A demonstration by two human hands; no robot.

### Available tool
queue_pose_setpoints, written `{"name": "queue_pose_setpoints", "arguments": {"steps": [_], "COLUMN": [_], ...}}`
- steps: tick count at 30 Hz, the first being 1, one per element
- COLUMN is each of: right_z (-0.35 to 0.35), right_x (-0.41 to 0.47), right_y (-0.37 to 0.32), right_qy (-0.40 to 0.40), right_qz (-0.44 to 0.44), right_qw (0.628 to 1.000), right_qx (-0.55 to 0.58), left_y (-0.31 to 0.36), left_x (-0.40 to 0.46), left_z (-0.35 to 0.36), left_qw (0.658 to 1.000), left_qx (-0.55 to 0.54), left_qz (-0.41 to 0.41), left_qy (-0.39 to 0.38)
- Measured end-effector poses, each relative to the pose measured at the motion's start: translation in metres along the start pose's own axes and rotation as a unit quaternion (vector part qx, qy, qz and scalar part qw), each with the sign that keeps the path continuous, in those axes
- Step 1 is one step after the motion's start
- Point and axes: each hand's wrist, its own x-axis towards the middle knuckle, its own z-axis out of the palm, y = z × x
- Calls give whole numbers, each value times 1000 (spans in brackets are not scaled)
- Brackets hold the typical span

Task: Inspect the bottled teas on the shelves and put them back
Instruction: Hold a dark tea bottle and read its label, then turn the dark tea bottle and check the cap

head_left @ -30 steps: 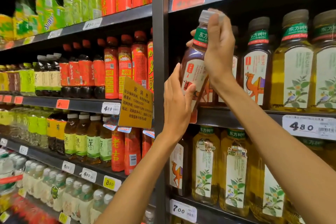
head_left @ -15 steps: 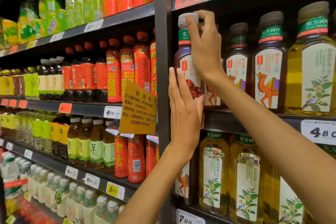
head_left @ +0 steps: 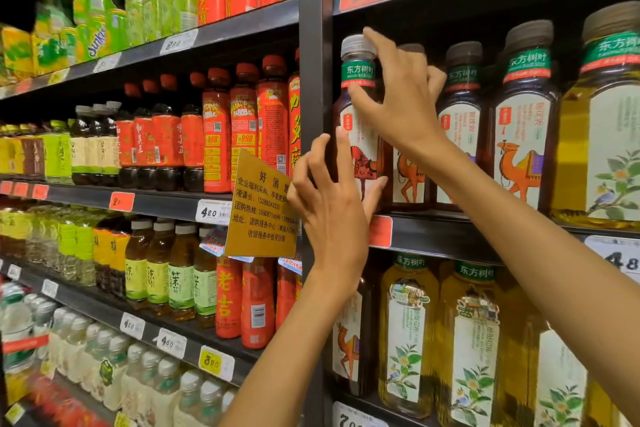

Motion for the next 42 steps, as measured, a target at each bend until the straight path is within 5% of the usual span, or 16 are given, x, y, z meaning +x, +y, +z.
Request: {"name": "queue_pose_setpoints", "arguments": {"steps": [14, 18, 21, 27, 34, 38, 42], "right_z": [15, 8, -4, 3, -20, -35, -47], "right_x": [-22, -21, -10, -13, -13, -22, -34], "right_y": [9, 13, 24, 30, 25, 14, -1], "right_qy": [-21, 55, 133, 55, 27, 7, 4], "right_qz": [-30, -11, 57, 68, 90, 145, 139], "right_qw": [989, 993, 983, 981, 993, 961, 938], "right_qx": [-143, -106, -111, -173, -68, 234, 318], "left_y": [5, 4, 8, 20, 21, 18, 18], "left_x": [11, 9, 5, 1, 0, -3, -3], "left_z": [-3, -7, -14, -21, -19, -19, -26], "left_qw": [983, 982, 988, 977, 963, 935, 900], "left_qx": [179, 178, 135, -120, -213, -300, -374], "left_qz": [39, 46, 41, 50, 43, 22, -2], "left_qy": [-24, -46, -64, -167, -158, -191, -223]}}
